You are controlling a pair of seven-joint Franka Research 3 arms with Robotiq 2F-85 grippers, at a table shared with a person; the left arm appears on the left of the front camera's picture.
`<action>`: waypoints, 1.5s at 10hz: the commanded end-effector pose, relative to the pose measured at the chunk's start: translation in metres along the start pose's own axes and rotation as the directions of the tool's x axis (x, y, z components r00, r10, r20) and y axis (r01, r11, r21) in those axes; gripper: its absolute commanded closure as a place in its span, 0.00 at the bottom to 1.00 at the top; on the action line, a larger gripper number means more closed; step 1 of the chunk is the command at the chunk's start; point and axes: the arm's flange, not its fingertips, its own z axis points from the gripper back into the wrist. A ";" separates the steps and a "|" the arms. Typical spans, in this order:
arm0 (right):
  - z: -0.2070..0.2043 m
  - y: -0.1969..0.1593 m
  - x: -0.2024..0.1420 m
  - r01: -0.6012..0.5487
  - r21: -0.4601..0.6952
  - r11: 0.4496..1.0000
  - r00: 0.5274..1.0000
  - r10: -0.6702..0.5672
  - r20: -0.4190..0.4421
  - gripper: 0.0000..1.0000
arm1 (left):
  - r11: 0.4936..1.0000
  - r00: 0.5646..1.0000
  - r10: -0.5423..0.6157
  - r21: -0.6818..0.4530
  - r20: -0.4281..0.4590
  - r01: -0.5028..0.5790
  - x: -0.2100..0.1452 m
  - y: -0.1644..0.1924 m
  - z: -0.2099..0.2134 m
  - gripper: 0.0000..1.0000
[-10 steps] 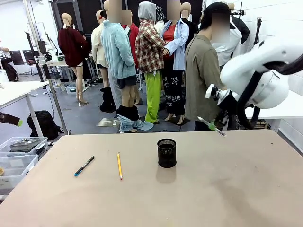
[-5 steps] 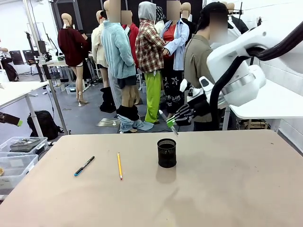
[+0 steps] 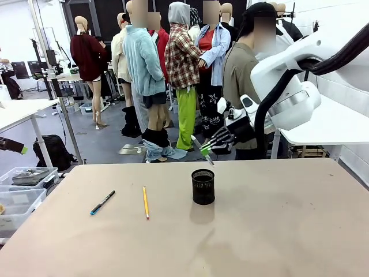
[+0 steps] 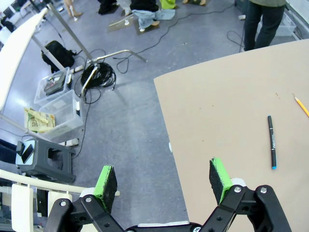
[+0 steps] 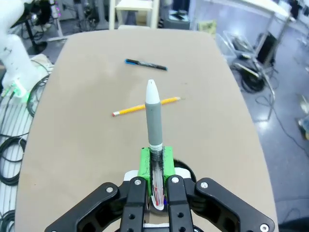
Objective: Place the pens into the pen holder.
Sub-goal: Pick up a writing instrument from the table and place it into the Pen holder.
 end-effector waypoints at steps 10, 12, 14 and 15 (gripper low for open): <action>-0.059 -0.047 -0.049 0.091 0.160 0.983 0.993 -0.102 0.061 1.00 | 1.000 1.000 0.008 0.002 0.003 -0.008 0.000 0.001 -0.001 0.00; -0.062 -0.051 -0.063 0.110 0.147 0.983 0.991 -0.119 0.056 1.00 | 1.000 1.000 0.008 0.002 0.003 -0.008 0.000 0.001 -0.001 0.00; -0.068 -0.055 -0.071 0.125 0.152 0.980 0.990 -0.134 0.052 1.00 | 1.000 1.000 0.008 0.002 0.003 -0.008 0.000 0.001 -0.001 0.00; -0.067 -0.055 -0.072 0.129 0.151 0.980 0.989 -0.138 0.051 0.81 | 1.000 1.000 0.008 0.002 0.003 -0.008 0.000 0.001 -0.001 0.00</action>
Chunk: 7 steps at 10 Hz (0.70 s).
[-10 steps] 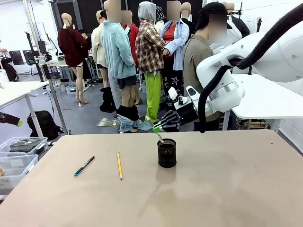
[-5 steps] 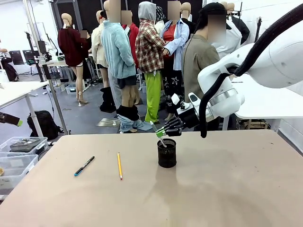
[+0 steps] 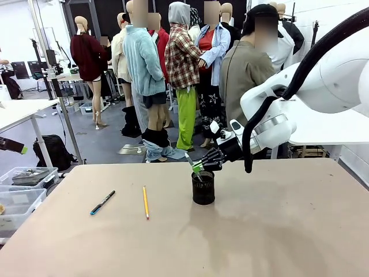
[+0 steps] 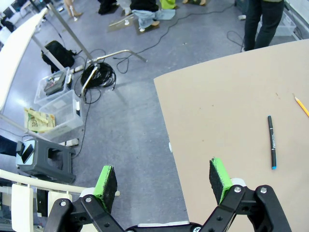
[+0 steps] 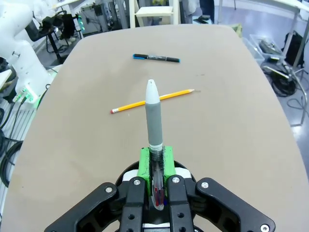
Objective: Place the pens into the pen holder.
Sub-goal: Pick up a writing instrument from the table and place it into the Pen holder.
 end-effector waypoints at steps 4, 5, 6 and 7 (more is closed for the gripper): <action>0.019 0.001 0.005 0.018 -0.028 0.999 1.000 -0.018 0.002 0.11 | 1.000 1.000 0.008 0.002 0.003 -0.008 0.000 0.001 -0.001 0.00; 0.027 0.006 0.004 0.029 -0.050 0.998 1.000 -0.028 0.013 0.11 | 1.000 1.000 0.008 0.002 0.003 -0.008 0.000 0.001 -0.001 0.00; 0.046 0.012 0.003 0.069 -0.098 0.993 0.998 -0.068 0.010 0.11 | 1.000 1.000 0.008 0.002 0.003 -0.008 0.000 0.001 -0.001 0.00; 0.084 0.025 0.000 0.108 -0.195 0.975 0.994 -0.112 -0.010 0.11 | 1.000 1.000 0.008 0.002 0.003 -0.008 0.000 0.001 -0.001 0.00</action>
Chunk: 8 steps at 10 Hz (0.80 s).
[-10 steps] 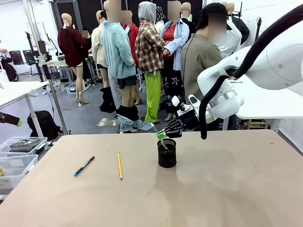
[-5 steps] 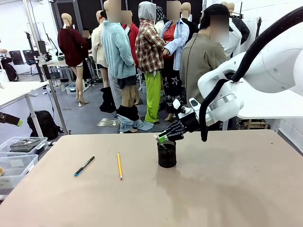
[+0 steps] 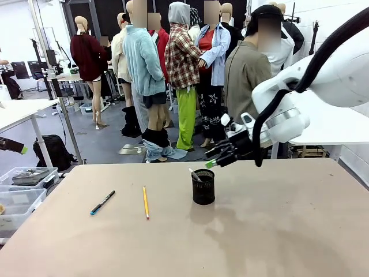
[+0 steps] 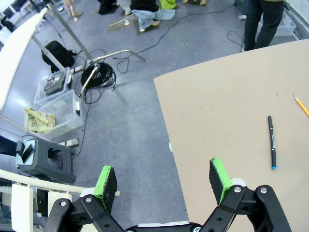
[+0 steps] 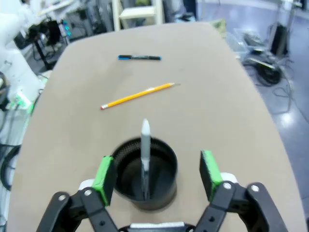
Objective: Place the pens into the pen holder.
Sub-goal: Pick up a writing instrument from the table and place it into the Pen holder.
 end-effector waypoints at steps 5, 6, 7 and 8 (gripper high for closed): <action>0.227 0.103 -0.050 0.240 -0.420 0.875 0.928 -0.335 -0.167 0.11 | 1.000 1.000 0.007 0.002 0.003 -0.007 0.000 0.001 -0.001 0.00; 0.267 0.135 -0.072 0.304 -0.500 0.811 0.916 -0.393 -0.080 0.11 | 1.000 1.000 0.007 0.002 0.003 -0.007 0.000 0.001 -0.001 0.00; 0.291 0.162 -0.091 0.379 -0.535 0.755 0.878 -0.476 -0.048 0.11 | 1.000 1.000 0.007 0.002 0.003 -0.007 0.000 0.001 -0.001 0.00; 0.310 0.183 -0.107 0.422 -0.579 0.697 0.851 -0.525 -0.011 0.11 | 1.000 1.000 0.007 0.002 0.003 -0.007 0.000 0.001 -0.001 0.00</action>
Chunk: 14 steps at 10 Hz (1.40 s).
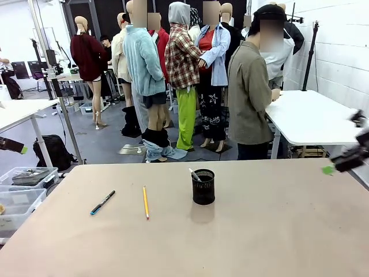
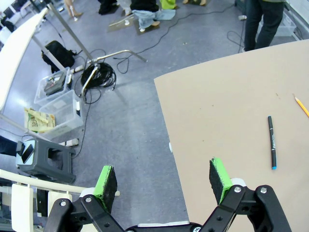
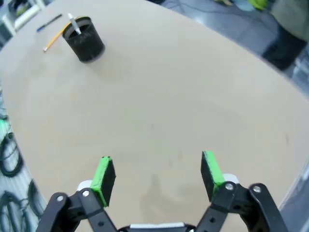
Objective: Place the pens into the pen holder.
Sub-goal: Pick up a writing instrument from the table and place it into the Pen holder.
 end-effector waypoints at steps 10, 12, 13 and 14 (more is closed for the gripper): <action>0.048 -0.010 -0.054 0.265 -0.089 0.960 0.964 -0.264 0.030 0.11 | 0.986 0.987 -0.160 -0.050 -0.029 0.158 0.054 -0.065 -0.001 0.00; 0.048 -0.010 -0.054 0.265 -0.089 0.960 0.964 -0.264 0.030 0.11 | 0.969 0.966 -0.240 -0.081 -0.101 0.232 0.083 -0.114 -0.015 0.00; 0.048 -0.010 -0.054 0.265 -0.089 0.960 0.964 -0.264 0.030 0.11 | 0.962 0.950 -0.271 -0.068 -0.157 0.263 0.085 -0.142 -0.027 0.00; 0.048 -0.010 -0.054 0.265 -0.089 0.960 0.964 -0.264 0.030 0.11 | 0.960 0.933 -0.278 -0.024 -0.228 0.280 0.080 -0.164 -0.044 0.00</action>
